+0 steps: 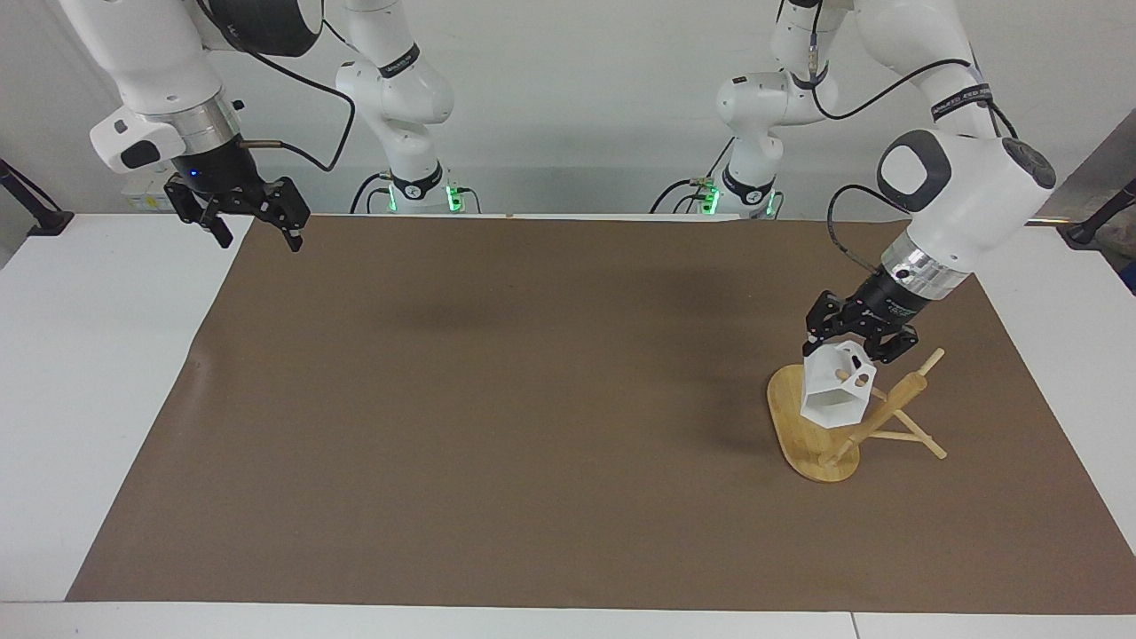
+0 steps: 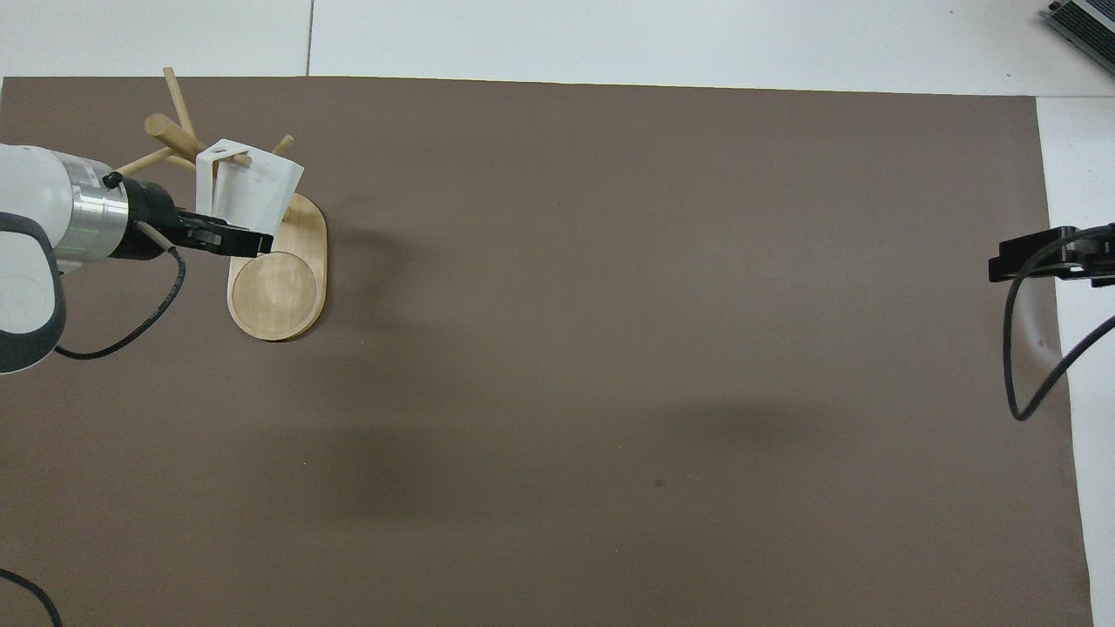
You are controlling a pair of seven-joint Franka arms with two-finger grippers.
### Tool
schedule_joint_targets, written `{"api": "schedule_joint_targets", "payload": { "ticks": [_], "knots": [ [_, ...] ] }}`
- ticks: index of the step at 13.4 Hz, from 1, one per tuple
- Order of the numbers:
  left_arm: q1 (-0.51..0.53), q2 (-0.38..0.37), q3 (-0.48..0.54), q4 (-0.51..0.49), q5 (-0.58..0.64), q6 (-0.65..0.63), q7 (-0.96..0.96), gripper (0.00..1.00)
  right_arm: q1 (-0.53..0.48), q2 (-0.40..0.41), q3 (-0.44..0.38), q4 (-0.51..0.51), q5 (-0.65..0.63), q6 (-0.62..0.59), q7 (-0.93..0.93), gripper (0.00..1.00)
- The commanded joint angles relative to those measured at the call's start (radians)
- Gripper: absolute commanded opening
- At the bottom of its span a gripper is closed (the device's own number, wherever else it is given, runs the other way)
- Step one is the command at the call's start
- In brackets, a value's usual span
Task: Hang cup on rack
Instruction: 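Lower the mug handle onto a rack peg with the left gripper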
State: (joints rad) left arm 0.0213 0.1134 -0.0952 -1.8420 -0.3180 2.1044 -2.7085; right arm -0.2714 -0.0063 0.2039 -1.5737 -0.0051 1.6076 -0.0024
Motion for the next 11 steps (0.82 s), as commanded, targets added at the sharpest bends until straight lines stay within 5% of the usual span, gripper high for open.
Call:
{"api": "schedule_joint_targets", "payload": {
  "ticks": [1,6,7,11],
  "knots": [
    [-0.003,-0.020,-0.003,-0.002,0.028,-0.027,-0.002,0.83,-0.011,-0.027,0.009,-0.049,0.020,-0.008,0.024,1.00],
    [-0.004,-0.029,-0.003,-0.002,0.028,-0.037,0.033,0.91,0.001,-0.053,0.009,-0.104,0.020,0.043,0.038,1.00],
    [-0.004,-0.029,-0.003,-0.002,0.028,-0.038,0.055,1.00,0.001,-0.053,0.011,-0.104,0.020,0.043,0.038,1.00],
    [-0.004,-0.073,-0.001,0.012,0.030,-0.084,0.081,1.00,0.001,-0.053,0.011,-0.104,0.020,0.043,0.035,1.00]
  ]
}}
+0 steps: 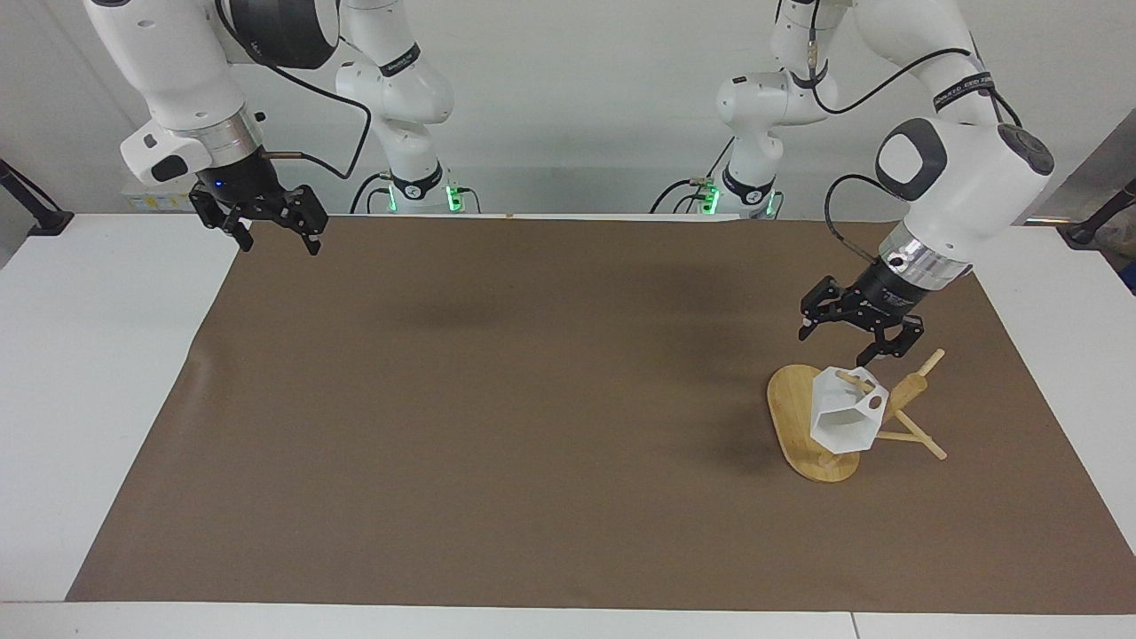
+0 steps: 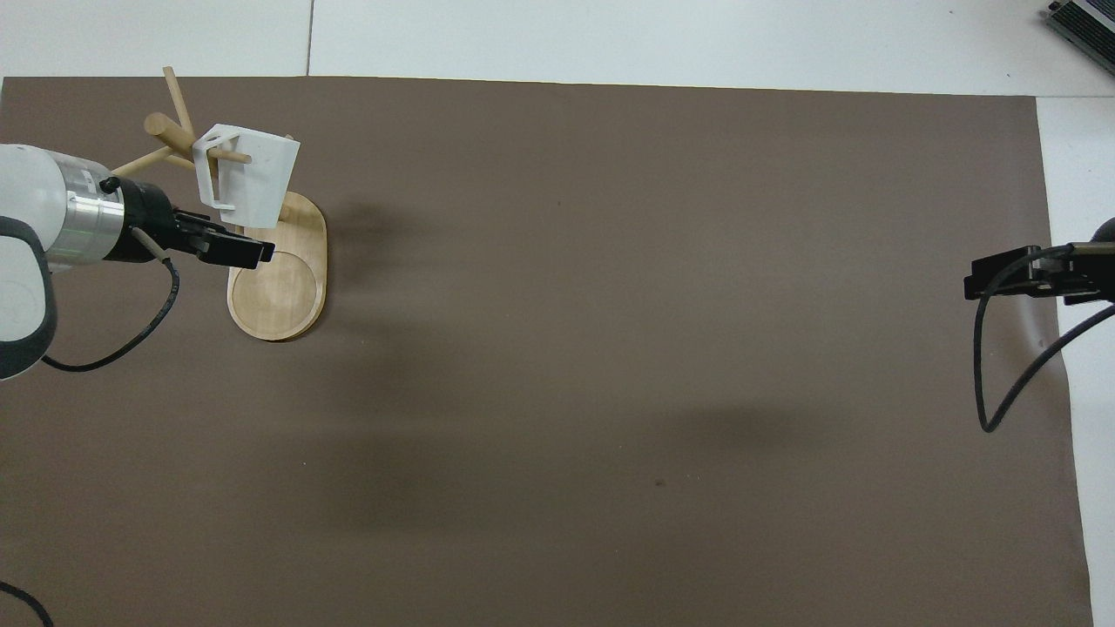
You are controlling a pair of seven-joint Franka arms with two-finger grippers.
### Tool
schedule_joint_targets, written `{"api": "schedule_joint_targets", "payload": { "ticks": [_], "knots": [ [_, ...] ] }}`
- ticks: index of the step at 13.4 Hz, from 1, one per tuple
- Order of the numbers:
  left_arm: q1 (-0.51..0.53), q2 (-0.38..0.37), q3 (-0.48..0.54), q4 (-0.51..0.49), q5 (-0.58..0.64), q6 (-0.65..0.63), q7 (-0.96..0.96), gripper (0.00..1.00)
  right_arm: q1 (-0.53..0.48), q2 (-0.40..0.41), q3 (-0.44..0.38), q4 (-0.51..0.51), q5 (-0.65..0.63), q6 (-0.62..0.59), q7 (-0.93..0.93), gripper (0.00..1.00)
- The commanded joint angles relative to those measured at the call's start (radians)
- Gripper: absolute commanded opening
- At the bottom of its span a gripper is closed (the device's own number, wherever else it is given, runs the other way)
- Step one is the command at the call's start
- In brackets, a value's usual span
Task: Hang cup on rack
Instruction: 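Lower the mug handle onto a rack peg with the left gripper, then open the left gripper and pull it back from the mug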
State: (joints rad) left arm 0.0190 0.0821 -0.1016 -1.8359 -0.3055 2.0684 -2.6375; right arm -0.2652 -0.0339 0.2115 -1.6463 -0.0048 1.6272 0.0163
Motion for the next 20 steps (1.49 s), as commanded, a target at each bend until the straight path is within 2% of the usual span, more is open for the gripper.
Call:
{"api": "schedule_joint_targets", "payload": {
  "ticks": [1,5,10,15,17,20],
  "knots": [
    [-0.002,-0.070,0.003,0.006,0.017,-0.059,0.013,1.00,-0.005,-0.026,0.003,-0.030,0.020,0.022,0.014,1.00],
    [-0.005,-0.142,-0.006,0.026,0.017,-0.134,0.091,1.00,-0.008,-0.024,0.002,-0.024,0.019,0.023,0.016,1.00],
    [-0.053,-0.196,-0.015,0.027,0.019,-0.203,0.384,1.00,-0.009,-0.024,0.003,-0.026,0.020,0.023,0.008,1.00],
    [-0.039,-0.197,-0.013,0.023,0.060,-0.220,0.773,1.00,-0.006,-0.024,0.003,-0.027,0.112,0.019,0.005,1.00],
    [-0.034,-0.199,-0.012,0.021,0.119,-0.220,0.957,1.00,-0.006,-0.023,0.003,-0.026,0.111,0.020,0.005,1.00],
    [-0.031,-0.196,-0.001,0.030,0.138,-0.222,1.247,1.00,-0.020,-0.023,0.000,-0.026,0.109,0.025,0.008,1.00]
  ]
}}
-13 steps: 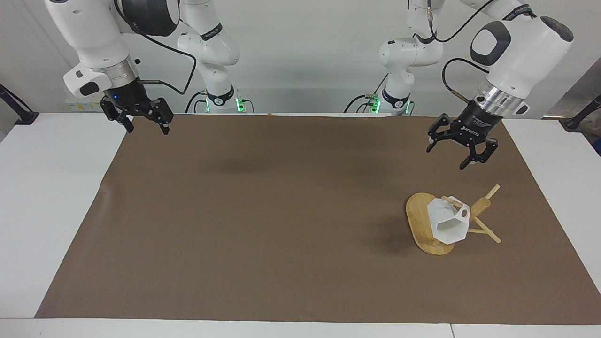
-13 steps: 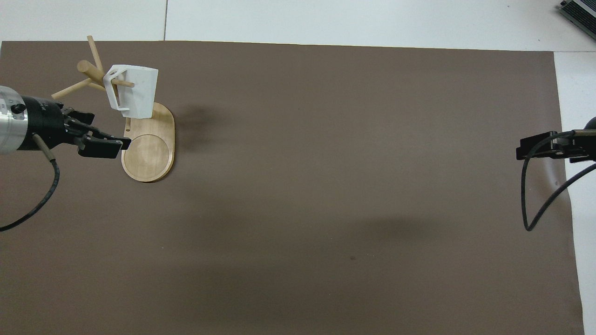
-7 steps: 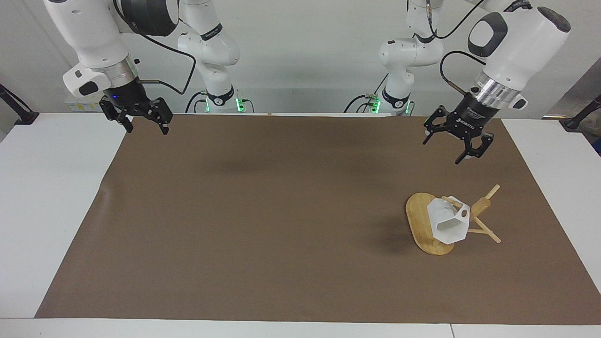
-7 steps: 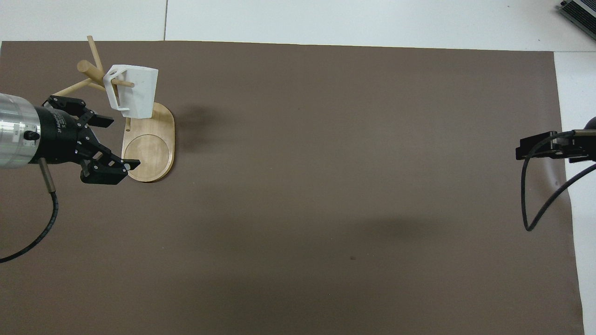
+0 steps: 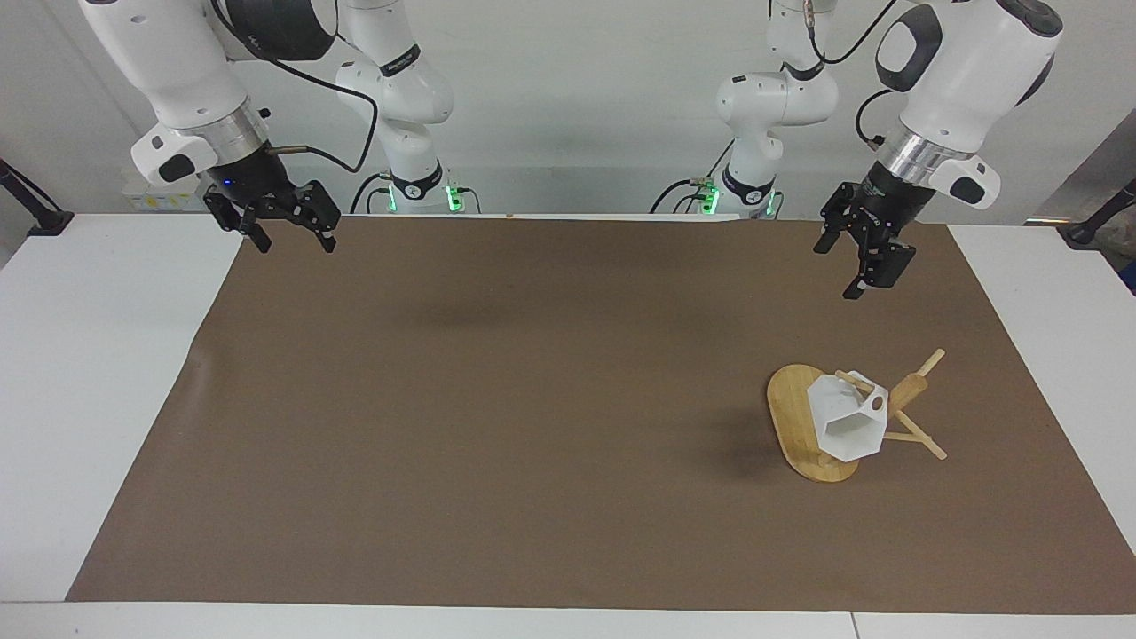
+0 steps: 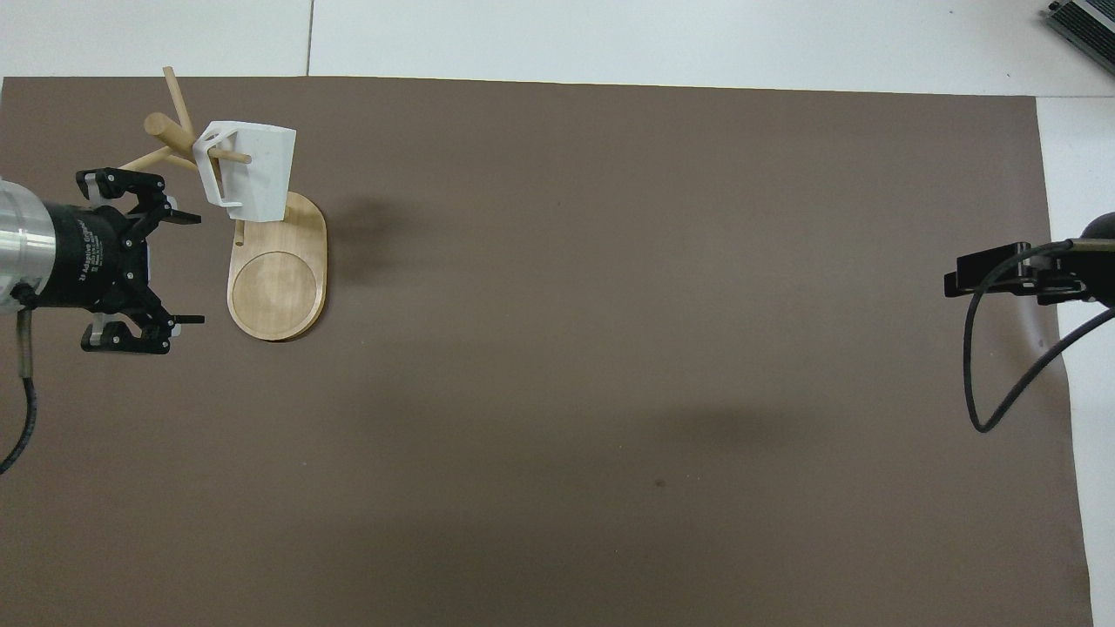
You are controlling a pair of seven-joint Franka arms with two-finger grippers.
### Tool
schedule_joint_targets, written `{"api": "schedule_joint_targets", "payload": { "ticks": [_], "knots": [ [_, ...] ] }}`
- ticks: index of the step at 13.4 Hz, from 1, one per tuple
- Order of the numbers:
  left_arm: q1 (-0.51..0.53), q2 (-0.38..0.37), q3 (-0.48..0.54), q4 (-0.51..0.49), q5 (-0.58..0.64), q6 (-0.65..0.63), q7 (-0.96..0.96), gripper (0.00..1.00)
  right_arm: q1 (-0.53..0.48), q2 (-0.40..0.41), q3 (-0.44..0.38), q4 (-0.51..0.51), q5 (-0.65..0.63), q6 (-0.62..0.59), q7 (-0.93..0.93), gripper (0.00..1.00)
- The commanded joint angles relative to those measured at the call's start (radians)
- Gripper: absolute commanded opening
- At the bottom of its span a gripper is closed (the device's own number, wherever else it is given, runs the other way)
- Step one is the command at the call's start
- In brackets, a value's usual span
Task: Hang cup on rack
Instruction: 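Open the left gripper and pull it back from the mug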
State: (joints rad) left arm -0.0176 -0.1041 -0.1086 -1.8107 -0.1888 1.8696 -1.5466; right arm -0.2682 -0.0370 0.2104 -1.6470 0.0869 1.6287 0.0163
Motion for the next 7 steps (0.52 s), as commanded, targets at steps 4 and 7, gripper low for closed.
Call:
{"api": "schedule_joint_targets", "payload": {
  "ticks": [4,7],
  "knots": [
    [0.034,0.007,0.004,0.062,0.081,-0.044,0.492,1.00,-0.006,-0.020,0.001,-0.034,-0.096,0.100,0.014,1.00],
    [0.036,0.009,0.006,0.068,0.097,-0.053,0.757,1.00,-0.006,-0.020,0.001,-0.034,-0.115,0.100,0.014,1.00]
  ]
}}
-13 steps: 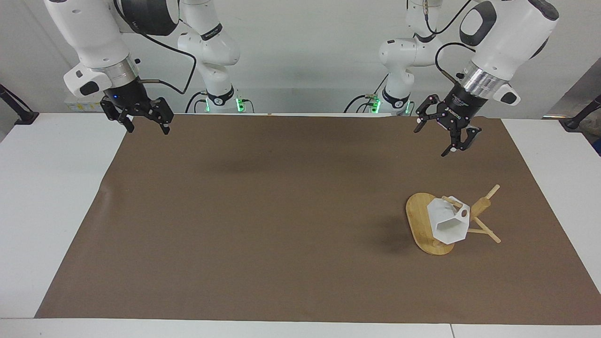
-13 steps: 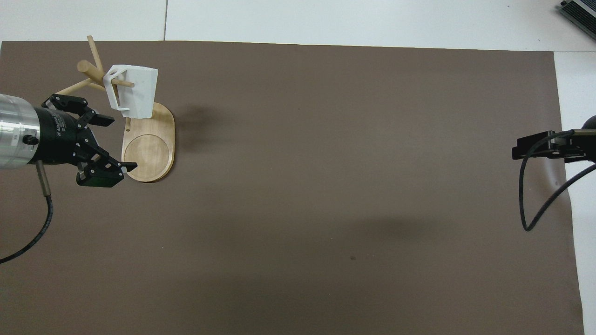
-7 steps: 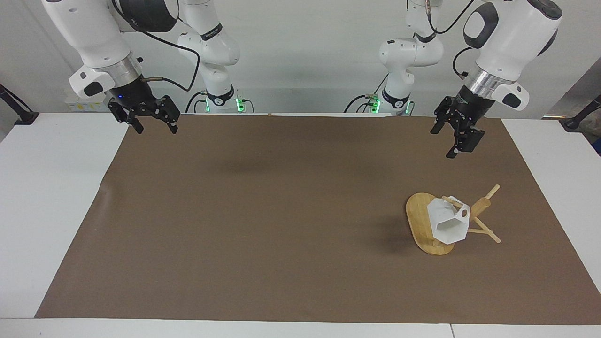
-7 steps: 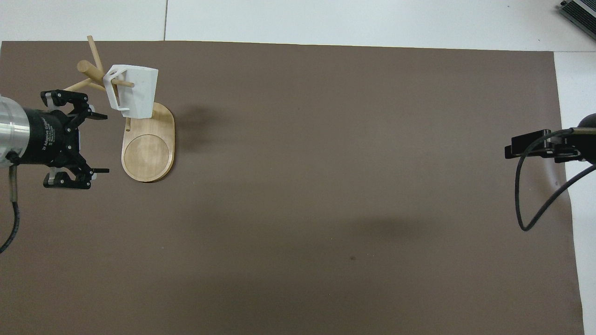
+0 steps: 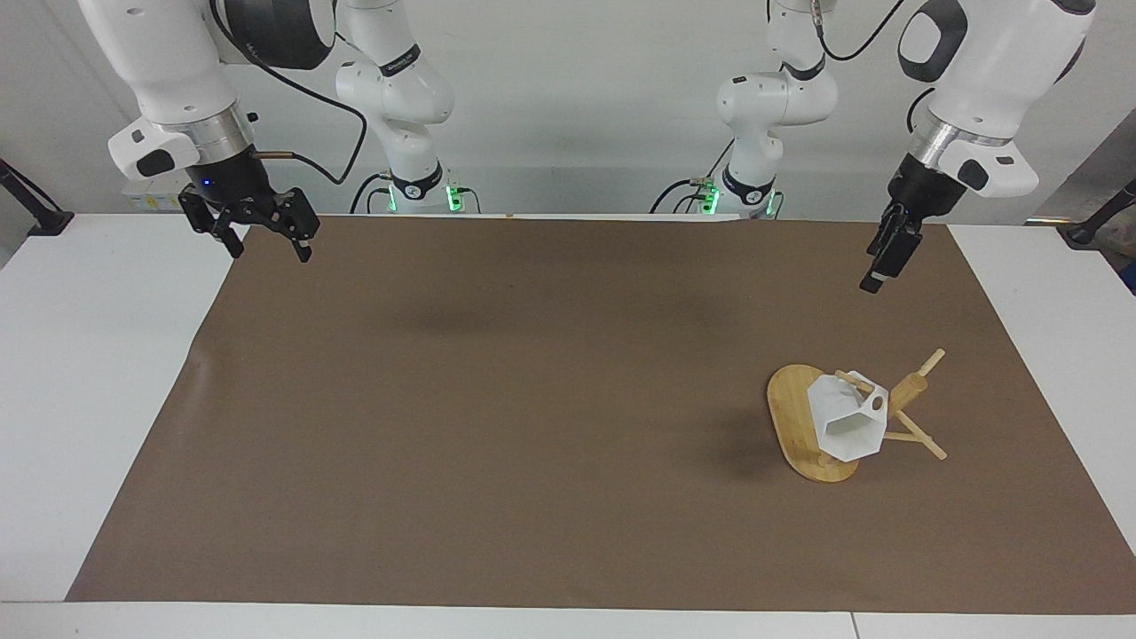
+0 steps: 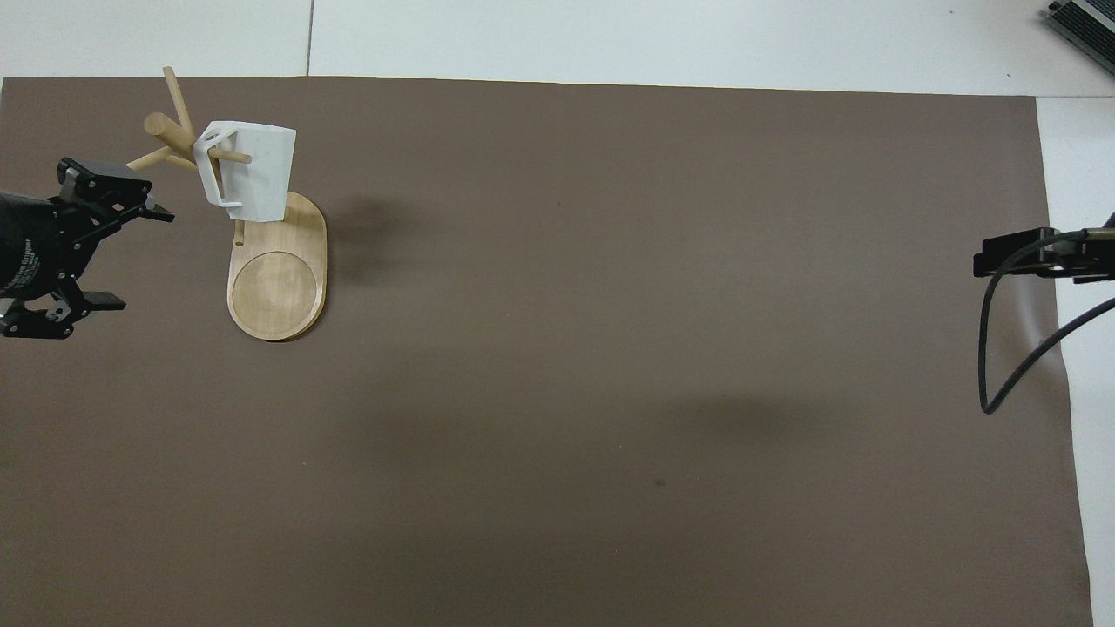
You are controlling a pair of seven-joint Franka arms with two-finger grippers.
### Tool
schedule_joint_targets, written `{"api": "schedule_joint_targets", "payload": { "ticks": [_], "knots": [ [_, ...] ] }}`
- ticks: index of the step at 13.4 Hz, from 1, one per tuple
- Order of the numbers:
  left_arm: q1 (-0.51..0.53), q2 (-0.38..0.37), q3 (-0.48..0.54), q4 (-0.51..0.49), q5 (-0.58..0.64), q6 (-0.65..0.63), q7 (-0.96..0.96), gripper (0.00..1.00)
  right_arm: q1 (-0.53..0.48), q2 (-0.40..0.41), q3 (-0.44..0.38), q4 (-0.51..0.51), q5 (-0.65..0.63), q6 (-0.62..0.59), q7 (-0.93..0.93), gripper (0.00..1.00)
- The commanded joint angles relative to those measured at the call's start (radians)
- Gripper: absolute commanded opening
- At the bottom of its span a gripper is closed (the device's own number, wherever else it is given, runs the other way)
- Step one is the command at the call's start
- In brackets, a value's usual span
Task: Hang cup on rack
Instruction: 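Open the left gripper and pull it back from the mug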
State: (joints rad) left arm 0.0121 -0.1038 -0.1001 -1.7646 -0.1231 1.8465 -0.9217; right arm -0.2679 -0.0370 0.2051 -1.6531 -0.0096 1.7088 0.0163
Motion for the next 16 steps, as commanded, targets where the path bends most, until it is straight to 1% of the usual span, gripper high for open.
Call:
{"api": "schedule_joint_targets", "payload": {
  "ticks": [1,5,6,8,9,12,14,16],
  "knots": [
    [0.005,0.007,-0.003,0.022,0.049,-0.032,0.230,1.00,-0.013,-0.020,0.007,-0.028,-0.016,0.012,0.016,1.00],
    [0.005,0.004,-0.004,0.024,0.072,-0.041,0.519,1.00,-0.016,-0.018,0.007,-0.025,-0.015,0.008,0.014,1.00],
    [0.002,0.003,-0.004,0.030,0.089,-0.065,0.580,1.00,-0.016,-0.018,0.008,-0.025,-0.015,0.008,0.013,1.00],
    [-0.006,0.004,-0.007,0.074,0.103,-0.120,0.671,1.00,-0.016,-0.018,0.007,-0.025,-0.015,0.008,0.013,1.00],
    [-0.008,0.009,-0.009,0.097,0.103,-0.137,0.704,1.00,-0.017,-0.018,0.007,-0.025,-0.015,0.008,0.013,1.00],
    [-0.012,0.010,-0.012,0.103,0.103,-0.164,0.742,1.00,-0.016,-0.018,0.007,-0.025,-0.015,0.006,0.013,1.00],
    [-0.012,0.024,-0.015,0.138,0.147,-0.210,0.760,1.00,-0.016,-0.018,0.007,-0.025,-0.015,0.006,0.013,1.00],
    [-0.009,0.035,-0.012,0.157,0.151,-0.220,0.863,1.00,-0.016,-0.018,0.008,-0.025,-0.015,0.006,0.013,1.00]
  ]
}}
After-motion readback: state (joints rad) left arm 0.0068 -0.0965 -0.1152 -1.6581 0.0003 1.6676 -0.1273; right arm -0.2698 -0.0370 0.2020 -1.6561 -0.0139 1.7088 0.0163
